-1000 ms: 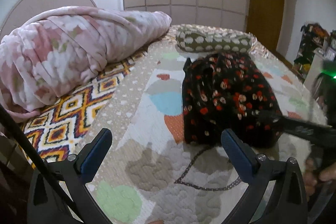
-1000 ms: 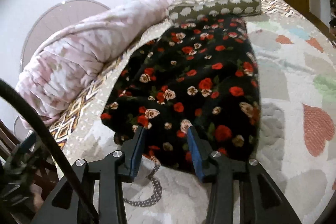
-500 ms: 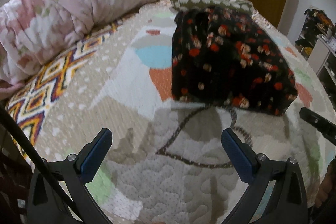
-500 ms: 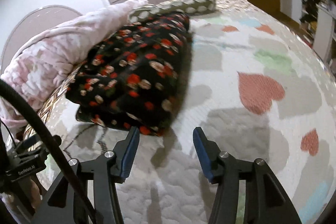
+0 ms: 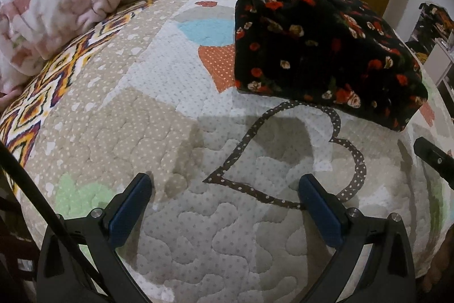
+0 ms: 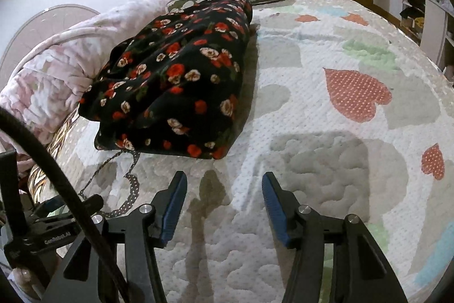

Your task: Fold large clothes

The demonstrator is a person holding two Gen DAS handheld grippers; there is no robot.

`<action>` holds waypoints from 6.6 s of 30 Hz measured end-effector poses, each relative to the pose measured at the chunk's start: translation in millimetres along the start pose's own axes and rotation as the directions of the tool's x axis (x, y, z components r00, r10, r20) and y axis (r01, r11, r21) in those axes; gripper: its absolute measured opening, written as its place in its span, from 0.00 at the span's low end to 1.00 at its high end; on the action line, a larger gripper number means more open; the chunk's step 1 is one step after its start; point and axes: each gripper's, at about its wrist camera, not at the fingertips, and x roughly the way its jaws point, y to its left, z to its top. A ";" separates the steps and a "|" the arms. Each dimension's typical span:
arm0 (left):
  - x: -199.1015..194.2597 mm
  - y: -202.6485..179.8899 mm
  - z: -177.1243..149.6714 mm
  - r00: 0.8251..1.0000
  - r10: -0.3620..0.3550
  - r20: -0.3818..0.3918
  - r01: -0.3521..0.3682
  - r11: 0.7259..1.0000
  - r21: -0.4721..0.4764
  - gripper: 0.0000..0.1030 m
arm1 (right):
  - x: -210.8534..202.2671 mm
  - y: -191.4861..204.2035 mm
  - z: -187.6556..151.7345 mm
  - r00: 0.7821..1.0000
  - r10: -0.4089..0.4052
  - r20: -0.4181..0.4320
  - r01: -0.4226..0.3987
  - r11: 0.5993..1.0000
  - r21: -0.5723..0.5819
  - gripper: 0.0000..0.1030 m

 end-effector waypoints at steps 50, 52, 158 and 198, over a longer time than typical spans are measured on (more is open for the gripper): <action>-55.2 -19.8 -13.2 0.995 -0.052 0.080 0.052 0.999 0.000 1.00 | -25.6 11.9 -17.3 0.995 -0.096 0.029 0.096 0.995 -0.018 0.69; -56.3 -21.7 -13.0 0.995 -0.053 0.086 0.052 0.999 0.008 1.00 | -25.0 12.5 -17.2 0.994 -0.102 0.031 0.103 0.994 -0.023 0.69; -65.7 -30.3 -20.0 0.992 -0.058 0.108 0.054 0.998 0.043 1.00 | -28.6 33.7 -25.1 0.938 -0.342 0.059 0.347 0.924 -0.158 0.79; -47.5 -24.3 -20.5 0.997 -0.055 0.049 0.055 0.999 -0.002 1.00 | -16.2 39.1 -28.2 0.938 -0.345 0.029 0.344 0.920 -0.189 0.80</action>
